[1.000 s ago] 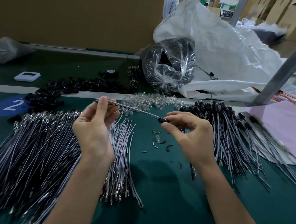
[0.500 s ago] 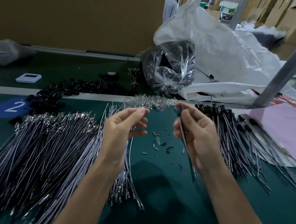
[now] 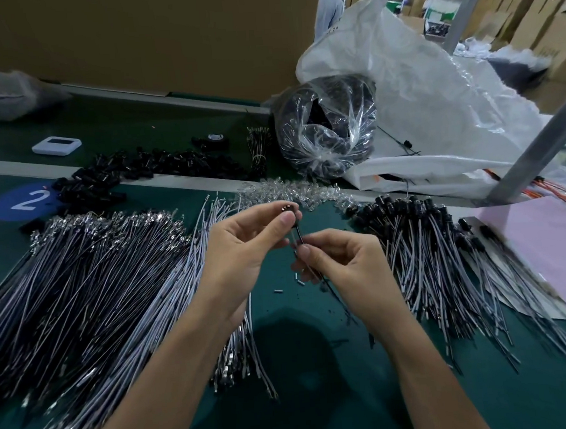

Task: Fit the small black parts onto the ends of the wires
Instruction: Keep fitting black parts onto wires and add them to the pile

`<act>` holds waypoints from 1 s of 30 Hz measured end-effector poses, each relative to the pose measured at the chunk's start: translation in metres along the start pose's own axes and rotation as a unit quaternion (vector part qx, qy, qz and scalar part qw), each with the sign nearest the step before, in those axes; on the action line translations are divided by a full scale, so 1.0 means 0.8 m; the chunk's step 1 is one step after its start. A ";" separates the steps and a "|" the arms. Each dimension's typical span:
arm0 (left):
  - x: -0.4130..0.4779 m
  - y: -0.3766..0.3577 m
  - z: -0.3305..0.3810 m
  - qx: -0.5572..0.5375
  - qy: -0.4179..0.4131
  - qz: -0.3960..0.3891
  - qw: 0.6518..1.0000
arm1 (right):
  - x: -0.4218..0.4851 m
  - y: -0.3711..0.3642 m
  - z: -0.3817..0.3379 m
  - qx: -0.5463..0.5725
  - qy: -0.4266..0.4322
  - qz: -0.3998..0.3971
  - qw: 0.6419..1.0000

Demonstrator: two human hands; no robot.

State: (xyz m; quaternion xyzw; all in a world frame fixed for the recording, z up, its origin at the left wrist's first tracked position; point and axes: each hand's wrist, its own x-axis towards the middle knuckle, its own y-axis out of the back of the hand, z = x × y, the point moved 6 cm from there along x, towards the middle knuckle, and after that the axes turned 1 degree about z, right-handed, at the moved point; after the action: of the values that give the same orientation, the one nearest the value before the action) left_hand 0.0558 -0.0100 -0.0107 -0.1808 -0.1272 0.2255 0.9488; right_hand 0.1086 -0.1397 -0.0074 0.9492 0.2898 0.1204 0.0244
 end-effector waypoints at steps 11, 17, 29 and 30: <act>-0.007 -0.011 -0.008 0.000 -0.003 -0.013 1.000 | 0.000 0.002 -0.001 0.023 0.028 0.039 0.999; -0.006 -0.002 0.005 0.024 -0.050 0.032 0.998 | 0.001 -0.002 0.002 0.010 0.022 0.030 0.999; -0.007 0.000 0.005 -0.018 -0.034 0.040 0.998 | 0.000 -0.003 0.004 0.000 0.025 0.022 0.999; -0.007 0.000 0.005 -0.024 -0.033 0.036 0.998 | 0.000 -0.003 0.004 0.003 0.025 0.022 0.999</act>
State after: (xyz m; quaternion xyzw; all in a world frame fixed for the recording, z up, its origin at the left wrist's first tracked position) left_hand 0.0500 -0.0117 -0.0079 -0.2006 -0.1572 0.2627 0.9306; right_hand 0.1079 -0.1380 -0.0111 0.9520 0.2700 0.1437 0.0112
